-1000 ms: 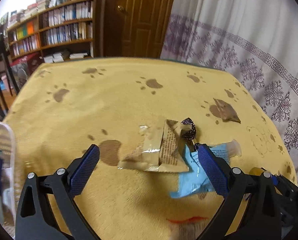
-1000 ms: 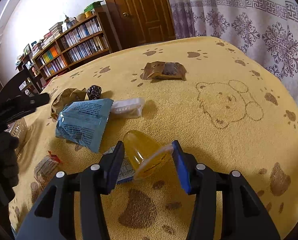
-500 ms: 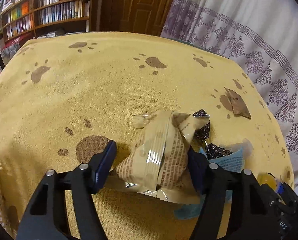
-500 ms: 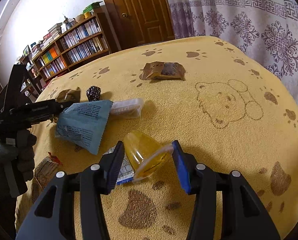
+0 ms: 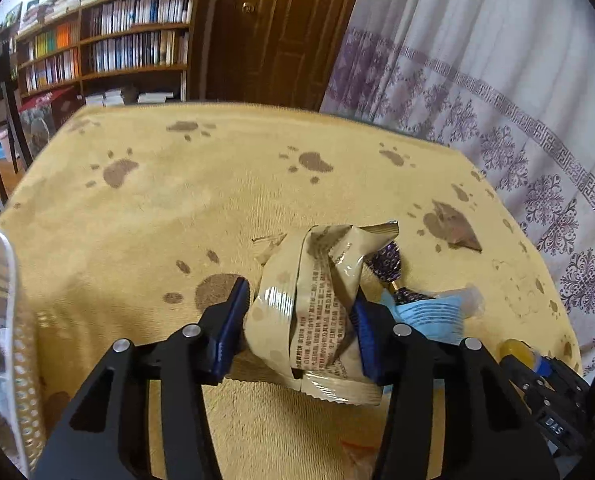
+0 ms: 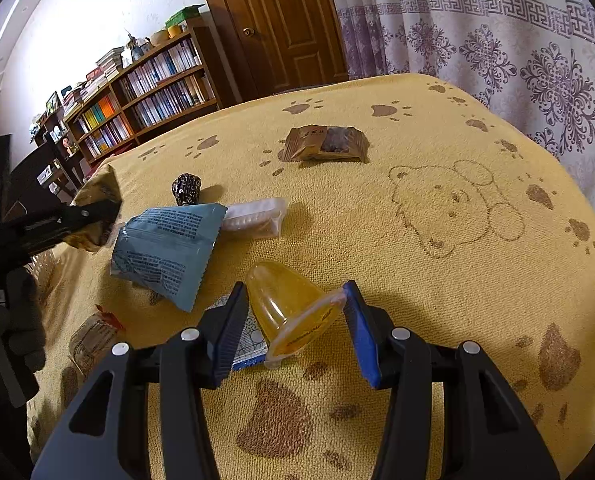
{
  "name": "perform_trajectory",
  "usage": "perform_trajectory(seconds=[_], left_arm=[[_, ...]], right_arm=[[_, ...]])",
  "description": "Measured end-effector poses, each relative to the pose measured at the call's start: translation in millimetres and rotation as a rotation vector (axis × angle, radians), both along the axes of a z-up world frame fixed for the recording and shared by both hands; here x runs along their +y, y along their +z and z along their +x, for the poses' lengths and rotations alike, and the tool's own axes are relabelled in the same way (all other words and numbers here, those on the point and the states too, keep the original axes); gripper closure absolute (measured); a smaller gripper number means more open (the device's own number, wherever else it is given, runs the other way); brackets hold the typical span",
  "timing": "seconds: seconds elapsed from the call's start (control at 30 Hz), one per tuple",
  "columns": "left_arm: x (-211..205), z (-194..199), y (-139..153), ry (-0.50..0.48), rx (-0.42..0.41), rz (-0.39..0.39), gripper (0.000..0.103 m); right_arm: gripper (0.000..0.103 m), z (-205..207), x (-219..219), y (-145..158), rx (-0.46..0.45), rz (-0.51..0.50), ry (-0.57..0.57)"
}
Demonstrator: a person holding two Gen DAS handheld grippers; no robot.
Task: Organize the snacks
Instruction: 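Carry the brown paper bag into the basket and open the left gripper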
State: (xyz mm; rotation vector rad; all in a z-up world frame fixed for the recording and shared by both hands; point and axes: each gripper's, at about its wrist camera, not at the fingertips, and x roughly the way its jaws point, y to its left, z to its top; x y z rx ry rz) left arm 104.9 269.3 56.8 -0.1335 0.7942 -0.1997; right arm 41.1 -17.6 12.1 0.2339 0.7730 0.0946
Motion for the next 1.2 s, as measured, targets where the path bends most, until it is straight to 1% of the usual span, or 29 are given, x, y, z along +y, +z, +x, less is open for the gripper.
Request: perform_trajectory(seconds=[0.23,0.43,0.6,0.73,0.93,1.0,1.07,1.13,1.2], left_arm=[[14,-27,29,0.054,-0.081,0.018,0.053],[35,-50,45,0.115,-0.135,0.026,0.053],[62,-70,61,0.197,-0.194,0.053,0.053],[90,-87,70,0.305,-0.24,0.109,0.053],[132,-101,75,0.424,-0.25,0.137,0.053],[148,-103,78,0.464,-0.249,0.129,0.053],[159,-105,79,0.5,-0.25,0.128,0.052],[168,-107,80,0.543,-0.25,0.155,0.052],[176,-109,81,0.57,-0.251,0.156,0.051]], right_arm=[[0.054,0,0,0,0.0,0.0,0.0],[0.054,0,0,0,0.0,0.0,0.001],[0.054,1,-1,1,-0.002,0.002,-0.001],[0.054,1,-1,1,-0.002,0.002,-0.001],[0.054,1,-1,1,-0.003,0.002,-0.001],[0.054,1,-2,1,-0.003,0.003,-0.002],[0.054,1,-2,1,-0.003,0.003,-0.001],[0.054,1,-2,1,-0.003,0.003,-0.001],[0.054,2,-2,2,-0.004,0.002,-0.002]])
